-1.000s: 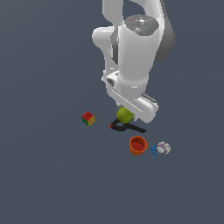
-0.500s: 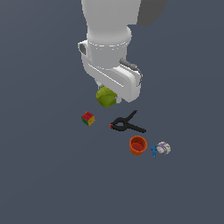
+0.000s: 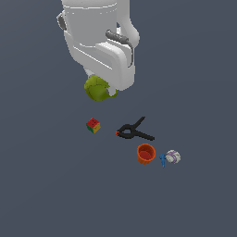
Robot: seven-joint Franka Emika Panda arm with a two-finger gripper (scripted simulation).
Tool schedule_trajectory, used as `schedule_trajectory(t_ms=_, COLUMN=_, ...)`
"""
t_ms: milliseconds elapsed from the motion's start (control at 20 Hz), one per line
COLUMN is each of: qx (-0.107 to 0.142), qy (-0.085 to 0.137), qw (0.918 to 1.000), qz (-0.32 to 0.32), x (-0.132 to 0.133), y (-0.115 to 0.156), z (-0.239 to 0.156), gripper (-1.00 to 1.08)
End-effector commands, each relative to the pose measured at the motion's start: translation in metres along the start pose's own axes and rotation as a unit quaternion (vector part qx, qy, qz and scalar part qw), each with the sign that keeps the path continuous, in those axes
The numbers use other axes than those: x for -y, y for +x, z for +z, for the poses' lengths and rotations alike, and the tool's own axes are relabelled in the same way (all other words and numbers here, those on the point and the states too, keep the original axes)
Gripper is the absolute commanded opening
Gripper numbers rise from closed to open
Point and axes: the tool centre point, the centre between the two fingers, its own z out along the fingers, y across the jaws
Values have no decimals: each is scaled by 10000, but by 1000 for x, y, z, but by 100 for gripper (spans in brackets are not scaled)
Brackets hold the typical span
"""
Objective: Pick up a designated object from a clutter of objects.
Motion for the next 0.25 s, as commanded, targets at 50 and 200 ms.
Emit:
schedule_trajectory(t_ms=50, qx=-5, qy=3, qw=10000, qz=-5, x=-3, y=5, z=-9, gripper=-100)
schedule_trajectory(t_ms=200, qx=-5, qy=3, qw=10000, qz=-5, x=-3, y=6, z=-11, gripper=-100)
